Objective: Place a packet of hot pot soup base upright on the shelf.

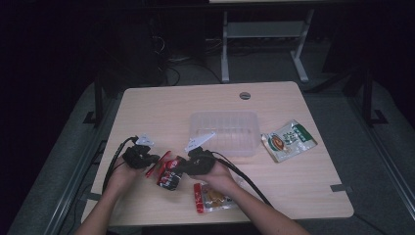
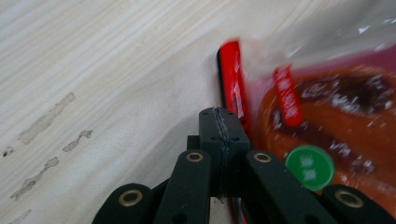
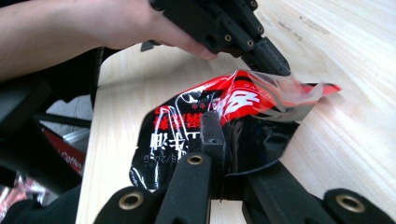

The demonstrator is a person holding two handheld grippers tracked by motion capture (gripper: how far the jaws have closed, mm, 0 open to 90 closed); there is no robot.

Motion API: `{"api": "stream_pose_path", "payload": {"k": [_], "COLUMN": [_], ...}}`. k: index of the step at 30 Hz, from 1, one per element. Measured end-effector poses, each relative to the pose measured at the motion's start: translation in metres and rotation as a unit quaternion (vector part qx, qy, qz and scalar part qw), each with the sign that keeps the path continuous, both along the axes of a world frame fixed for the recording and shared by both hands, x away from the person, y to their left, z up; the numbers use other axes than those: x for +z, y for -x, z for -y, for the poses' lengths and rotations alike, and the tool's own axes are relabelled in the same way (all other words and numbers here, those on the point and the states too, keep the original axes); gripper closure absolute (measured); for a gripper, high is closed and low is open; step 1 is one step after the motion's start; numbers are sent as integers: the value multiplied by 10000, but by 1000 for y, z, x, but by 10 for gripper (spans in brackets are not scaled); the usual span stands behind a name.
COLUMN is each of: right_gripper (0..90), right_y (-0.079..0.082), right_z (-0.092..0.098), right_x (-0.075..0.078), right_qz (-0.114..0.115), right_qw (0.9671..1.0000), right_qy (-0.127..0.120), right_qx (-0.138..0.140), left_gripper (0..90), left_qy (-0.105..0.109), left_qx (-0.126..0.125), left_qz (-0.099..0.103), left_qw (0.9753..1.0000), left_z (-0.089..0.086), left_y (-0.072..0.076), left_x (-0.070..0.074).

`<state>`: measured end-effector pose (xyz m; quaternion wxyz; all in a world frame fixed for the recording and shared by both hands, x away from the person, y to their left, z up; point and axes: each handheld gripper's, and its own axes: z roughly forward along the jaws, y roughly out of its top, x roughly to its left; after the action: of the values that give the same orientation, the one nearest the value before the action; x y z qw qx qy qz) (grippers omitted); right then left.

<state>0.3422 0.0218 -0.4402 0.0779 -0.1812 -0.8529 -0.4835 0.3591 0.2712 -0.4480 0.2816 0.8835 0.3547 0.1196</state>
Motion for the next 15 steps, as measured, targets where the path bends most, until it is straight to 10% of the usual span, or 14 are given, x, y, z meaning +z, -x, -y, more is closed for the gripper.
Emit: {"api": "stream_pose_path", "payload": {"k": [15], "right_gripper": [900], "right_y": [12], "right_z": [36], "right_x": [28], "right_qz": [668], "right_qw": [9967], "right_qy": [255], "right_qx": [377], "left_gripper": [832], "left_qy": [341], "left_qx": [154], "left_qz": [-1], "left_qw": [9993], "left_z": [-7], "left_y": [2], "left_x": [4]}}
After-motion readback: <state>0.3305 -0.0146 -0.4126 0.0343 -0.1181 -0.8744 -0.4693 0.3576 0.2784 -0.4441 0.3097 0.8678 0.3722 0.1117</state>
